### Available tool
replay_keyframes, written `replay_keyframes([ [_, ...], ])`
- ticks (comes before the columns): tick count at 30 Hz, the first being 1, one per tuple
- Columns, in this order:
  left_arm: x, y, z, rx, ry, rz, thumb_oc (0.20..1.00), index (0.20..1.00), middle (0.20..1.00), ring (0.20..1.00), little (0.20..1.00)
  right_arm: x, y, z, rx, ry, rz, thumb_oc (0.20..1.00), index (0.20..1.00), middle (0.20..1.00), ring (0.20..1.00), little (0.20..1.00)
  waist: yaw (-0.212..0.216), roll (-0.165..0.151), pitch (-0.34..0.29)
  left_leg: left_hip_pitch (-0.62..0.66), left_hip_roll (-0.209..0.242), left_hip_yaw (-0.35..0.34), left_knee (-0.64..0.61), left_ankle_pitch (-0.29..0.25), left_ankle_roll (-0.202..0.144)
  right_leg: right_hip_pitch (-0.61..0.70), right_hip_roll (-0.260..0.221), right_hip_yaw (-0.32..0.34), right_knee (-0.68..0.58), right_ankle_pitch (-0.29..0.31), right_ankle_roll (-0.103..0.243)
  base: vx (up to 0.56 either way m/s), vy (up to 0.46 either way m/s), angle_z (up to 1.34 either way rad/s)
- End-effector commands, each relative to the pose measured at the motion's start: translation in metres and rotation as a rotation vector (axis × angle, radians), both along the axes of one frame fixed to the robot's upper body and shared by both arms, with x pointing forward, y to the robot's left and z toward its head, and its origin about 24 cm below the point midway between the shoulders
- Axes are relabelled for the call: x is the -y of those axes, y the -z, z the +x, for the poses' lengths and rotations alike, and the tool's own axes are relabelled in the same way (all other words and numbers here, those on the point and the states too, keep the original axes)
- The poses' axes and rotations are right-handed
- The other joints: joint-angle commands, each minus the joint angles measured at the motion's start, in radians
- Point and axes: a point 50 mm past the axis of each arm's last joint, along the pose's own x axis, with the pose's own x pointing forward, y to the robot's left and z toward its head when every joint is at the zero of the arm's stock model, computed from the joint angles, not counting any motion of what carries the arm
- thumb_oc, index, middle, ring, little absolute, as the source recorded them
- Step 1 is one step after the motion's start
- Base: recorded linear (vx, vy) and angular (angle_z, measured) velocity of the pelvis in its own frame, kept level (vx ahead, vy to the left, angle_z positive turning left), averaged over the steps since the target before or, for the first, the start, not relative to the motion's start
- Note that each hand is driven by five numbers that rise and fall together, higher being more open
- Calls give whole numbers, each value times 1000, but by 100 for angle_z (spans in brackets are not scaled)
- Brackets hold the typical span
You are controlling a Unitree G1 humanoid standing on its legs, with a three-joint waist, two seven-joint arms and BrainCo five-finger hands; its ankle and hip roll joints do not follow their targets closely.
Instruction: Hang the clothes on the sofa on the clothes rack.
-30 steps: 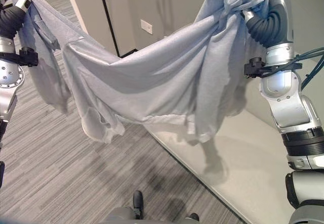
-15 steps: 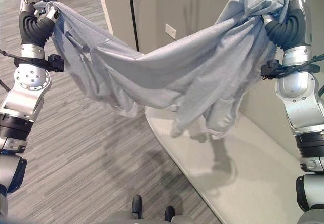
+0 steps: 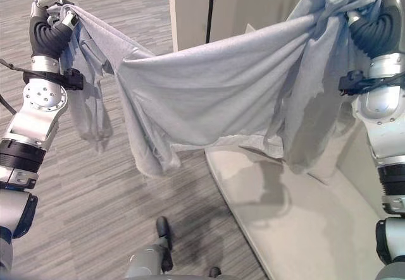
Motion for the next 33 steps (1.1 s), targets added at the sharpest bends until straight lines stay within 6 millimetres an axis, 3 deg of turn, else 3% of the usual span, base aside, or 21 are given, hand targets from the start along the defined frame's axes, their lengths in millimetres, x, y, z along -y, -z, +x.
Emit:
replay_keyframes([
  [1,9,-33,-9,146,24,23,200,200,200,200,200,-9,-29,-7,113,9,-59,200,200,200,200,200,52,33,-130,120,17,-15,-30,-82,-145,-79,21,13,206,-40,108,341,310,18],
  [3,11,-38,-11,165,27,36,200,200,200,200,200,-14,-35,-7,127,1,-69,200,200,200,200,200,45,30,-116,152,-9,-17,-30,-111,-131,-128,-6,33,321,18,112,245,257,14],
  [5,10,-42,-12,179,18,41,200,200,200,200,200,-17,-36,-5,130,-13,-66,200,200,200,200,200,43,35,-104,166,-17,-13,-31,-124,-126,-172,-4,59,371,76,111,169,146,18],
  [7,10,-43,-13,185,21,37,200,200,200,200,200,-18,-37,-5,130,-17,-67,200,200,200,200,200,41,36,-100,175,-17,-12,-32,-131,-125,-191,10,89,366,78,108,156,46,17],
  [8,12,-46,-13,193,33,36,200,200,200,200,200,-17,-39,-6,135,-17,-71,200,200,200,200,200,33,43,-96,193,-15,-13,-36,-141,-128,-228,45,107,321,54,107,143,12,11],
  [9,13,-46,-13,194,34,36,200,200,200,200,200,-17,-39,-6,135,-16,-71,200,200,200,200,200,34,45,-96,192,-13,-12,-35,-143,-129,-226,46,108,318,55,107,276,-5,13],
  [10,18,-48,-12,197,54,42,200,200,200,200,200,-16,-41,-9,147,-18,-68,200,200,200,200,200,22,50,-88,217,-17,-11,-41,-157,-128,-280,89,101,256,45,106,345,-40,1],
  [11,27,-48,-8,189,79,42,200,200,200,200,200,-8,-41,-12,153,-4,-52,200,200,200,200,200,-13,50,-70,262,-37,-33,-43,-191,-120,-355,158,103,177,83,118,458,-36,-6],
  [12,30,-46,-7,182,88,41,200,200,200,200,200,-4,-39,-14,155,4,-43,200,200,200,200,200,-31,50,-62,287,-49,-46,-43,-208,-116,-386,191,104,139,107,127,448,-18,-2],
  [14,33,-44,-6,177,97,42,200,200,200,200,200,1,-35,-17,153,18,-34,200,200,200,200,200,-48,49,-55,315,-59,-62,-43,-232,-114,-405,222,88,94,133,139,288,1,38],
  [15,33,-41,-6,167,93,47,200,200,200,200,200,6,-29,-19,142,31,-26,200,200,200,200,200,-64,36,-50,343,-78,-61,-43,-253,-115,-422,244,31,49,159,150,293,-37,70],
  [17,34,-39,-7,164,94,51,200,200,200,200,200,10,-27,-21,134,41,-26,200,200,200,200,200,-71,30,-55,353,-86,-73,-43,-256,-114,-403,243,10,30,170,149,236,-54,68],
  [19,41,-32,-3,149,114,34,200,200,200,200,200,16,-25,-23,113,59,-26,200,200,200,200,200,-72,16,-76,397,-92,-99,-43,-292,-113,-355,229,34,16,201,122,326,-168,38],
  [22,46,-22,-2,124,138,13,200,200,200,200,200,20,-19,-26,84,64,-29,200,200,200,200,200,-77,25,-90,434,-60,-106,-34,-313,-135,-327,229,33,35,200,113,296,-157,45],
  [25,45,-19,-2,116,154,7,200,200,200,200,200,18,-20,-30,79,53,-64,200,200,200,200,200,-78,32,-99,424,-1,-88,116,-349,-176,-282,214,16,61,158,78,283,-166,38],
  [27,42,-18,-4,118,157,-9,200,200,200,200,200,15,-23,-32,91,34,-65,200,200,200,200,200,-66,25,-89,378,18,-89,252,-303,-188,-238,207,16,65,137,57,157,-98,14],
  [28,42,-17,-4,118,157,-9,200,200,200,200,200,15,-23,-32,91,33,-65,200,200,200,200,200,-67,24,-87,370,21,-91,269,-308,-191,-237,208,16,67,136,55,158,-108,-3],
  [29,40,-17,-6,122,160,-24,200,200,200,200,200,14,-26,-33,98,28,-65,200,200,200,200,200,-51,12,-72,308,40,-108,399,-255,-194,-210,199,22,78,114,32,137,-101,-18],
  [30,39,-15,-6,121,163,-40,200,200,200,200,200,14,-26,-32,89,32,-70,200,200,200,200,200,-45,2,-58,260,69,-99,446,-240,-183,-185,183,15,87,89,14,195,-76,-24],
  [33,38,-15,-8,127,160,-44,200,200,200,200,200,13,-27,-32,81,34,-83,200,200,200,200,200,-33,2,-58,249,70,-91,366,-255,-167,-161,173,5,87,70,15,140,36,-3],
])
